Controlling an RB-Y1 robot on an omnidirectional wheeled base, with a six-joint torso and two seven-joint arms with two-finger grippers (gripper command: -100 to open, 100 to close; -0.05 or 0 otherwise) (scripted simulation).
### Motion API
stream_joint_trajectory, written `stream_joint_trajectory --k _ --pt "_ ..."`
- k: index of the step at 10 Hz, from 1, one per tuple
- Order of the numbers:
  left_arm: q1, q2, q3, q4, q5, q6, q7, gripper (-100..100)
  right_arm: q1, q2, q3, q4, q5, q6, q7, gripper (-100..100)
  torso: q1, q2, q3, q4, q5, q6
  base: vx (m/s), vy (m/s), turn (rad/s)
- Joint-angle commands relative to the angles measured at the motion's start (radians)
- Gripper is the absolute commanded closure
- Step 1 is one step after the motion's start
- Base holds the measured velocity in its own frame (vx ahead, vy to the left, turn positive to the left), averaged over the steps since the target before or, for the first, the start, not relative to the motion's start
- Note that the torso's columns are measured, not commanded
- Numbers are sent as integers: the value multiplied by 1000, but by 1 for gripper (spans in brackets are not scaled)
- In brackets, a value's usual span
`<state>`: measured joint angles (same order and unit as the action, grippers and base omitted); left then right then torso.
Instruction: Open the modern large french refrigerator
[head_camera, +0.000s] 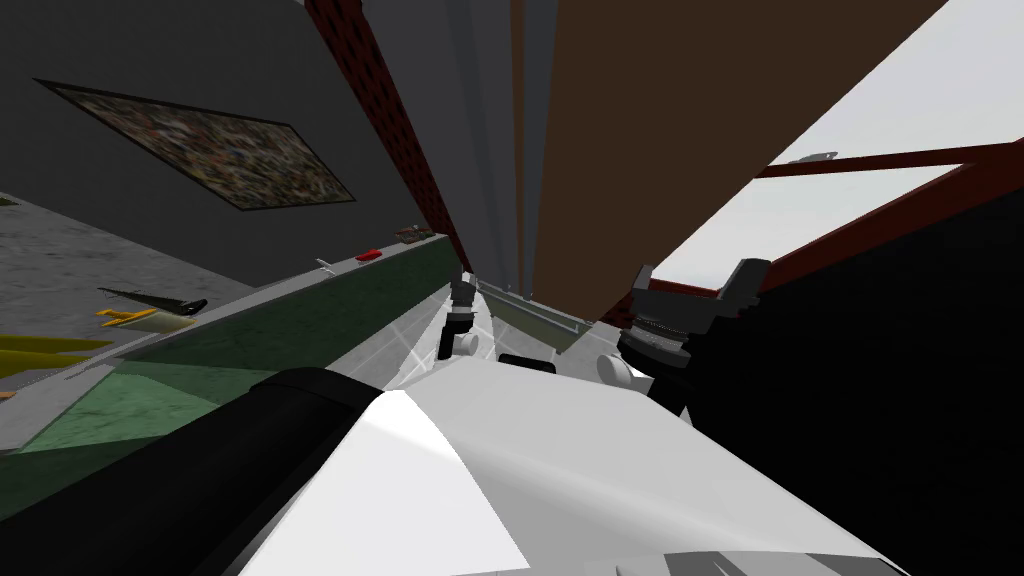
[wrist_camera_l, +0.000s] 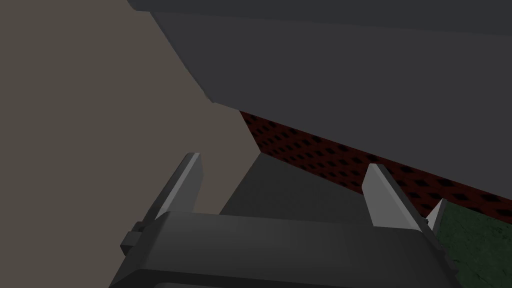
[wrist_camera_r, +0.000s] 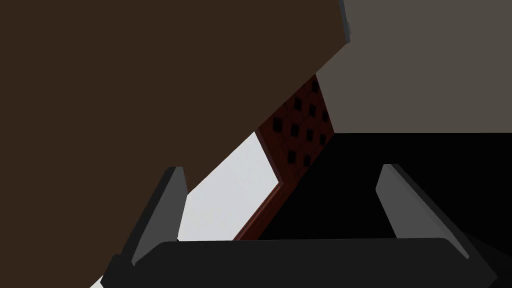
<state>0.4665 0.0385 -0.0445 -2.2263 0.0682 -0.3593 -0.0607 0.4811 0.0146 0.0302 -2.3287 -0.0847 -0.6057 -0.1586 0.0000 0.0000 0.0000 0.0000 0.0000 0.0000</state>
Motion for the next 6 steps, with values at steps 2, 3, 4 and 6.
stream_joint_trajectory --k 2,3,4,6 --pt "0 0 0 0 0 0 0 0 0 0 0 0 0 0 0 0 0 104 -209 105 0 0 0 0 0" --pt "0 0 0 0 0 0 0 0 0 0 0 0 0 0 0 0 0 175 -351 176 0 0 0 0 0" --pt "0 0 0 0 0 0 0 0 0 0 0 0 0 0 0 0 0 248 -497 248 0 0 0 0 0" --pt "0 0 0 0 0 0 0 0 0 0 0 0 0 0 0 0 0 396 -792 396 0 0 0 0 0"
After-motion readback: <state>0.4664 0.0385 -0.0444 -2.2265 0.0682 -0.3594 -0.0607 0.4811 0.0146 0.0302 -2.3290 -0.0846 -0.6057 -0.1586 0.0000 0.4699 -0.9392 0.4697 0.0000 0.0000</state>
